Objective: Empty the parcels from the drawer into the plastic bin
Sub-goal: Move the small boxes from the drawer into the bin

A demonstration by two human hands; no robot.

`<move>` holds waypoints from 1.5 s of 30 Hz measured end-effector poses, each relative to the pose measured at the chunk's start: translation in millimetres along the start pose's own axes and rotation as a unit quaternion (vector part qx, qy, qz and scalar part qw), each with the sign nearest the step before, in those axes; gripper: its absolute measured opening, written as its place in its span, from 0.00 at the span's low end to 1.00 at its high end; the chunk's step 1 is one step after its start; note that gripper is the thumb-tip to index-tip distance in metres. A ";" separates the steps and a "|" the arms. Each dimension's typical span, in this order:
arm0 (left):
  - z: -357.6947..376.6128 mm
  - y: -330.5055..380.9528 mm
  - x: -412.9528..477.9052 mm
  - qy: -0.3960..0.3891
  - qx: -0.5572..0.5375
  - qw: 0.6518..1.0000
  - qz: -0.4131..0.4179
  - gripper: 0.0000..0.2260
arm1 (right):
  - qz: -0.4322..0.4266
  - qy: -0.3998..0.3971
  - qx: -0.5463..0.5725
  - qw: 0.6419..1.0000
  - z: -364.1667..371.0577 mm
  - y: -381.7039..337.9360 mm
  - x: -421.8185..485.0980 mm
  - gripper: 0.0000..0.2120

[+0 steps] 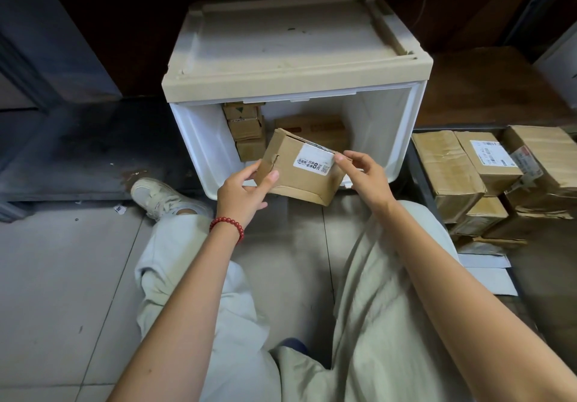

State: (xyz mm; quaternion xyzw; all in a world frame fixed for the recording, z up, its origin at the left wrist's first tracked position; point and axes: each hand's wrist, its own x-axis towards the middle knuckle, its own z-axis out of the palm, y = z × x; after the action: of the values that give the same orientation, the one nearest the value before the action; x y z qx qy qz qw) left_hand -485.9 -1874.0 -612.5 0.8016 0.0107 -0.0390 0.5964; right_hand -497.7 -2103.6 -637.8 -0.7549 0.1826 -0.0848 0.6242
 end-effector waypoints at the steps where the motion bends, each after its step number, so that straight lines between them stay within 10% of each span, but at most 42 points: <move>1: 0.5 0.4 0.0 0.003 0.000 1.000 -0.006 0.23 | 0.001 -0.004 -0.002 1.000 0.4 -0.7 -0.4 0.23; 15: 24.2 16.8 1.8 -0.052 0.125 0.990 0.031 0.24 | -0.016 -0.035 0.087 0.995 -17.6 -14.7 -5.6 0.21; 26: 143.6 91.4 6.4 -0.164 0.112 0.967 0.158 0.26 | 0.021 0.087 -0.024 0.996 -161.2 -40.5 -41.4 0.28; 40: 298.1 121.4 -38.5 -0.401 0.222 0.837 0.299 0.21 | 0.128 0.162 -0.127 0.970 -268.0 36.1 -101.3 0.17; 45: 315.2 89.3 -39.9 -0.354 0.332 0.769 0.416 0.16 | 0.201 0.296 -0.037 0.933 -280.9 83.6 -104.0 0.21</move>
State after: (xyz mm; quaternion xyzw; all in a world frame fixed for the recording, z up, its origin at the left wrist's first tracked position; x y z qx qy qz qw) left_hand -535.6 -2200.3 -614.2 0.8050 -0.5495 -0.0687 0.2128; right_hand -707.5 -2332.8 -650.9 -0.6653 0.5104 -0.1704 0.5175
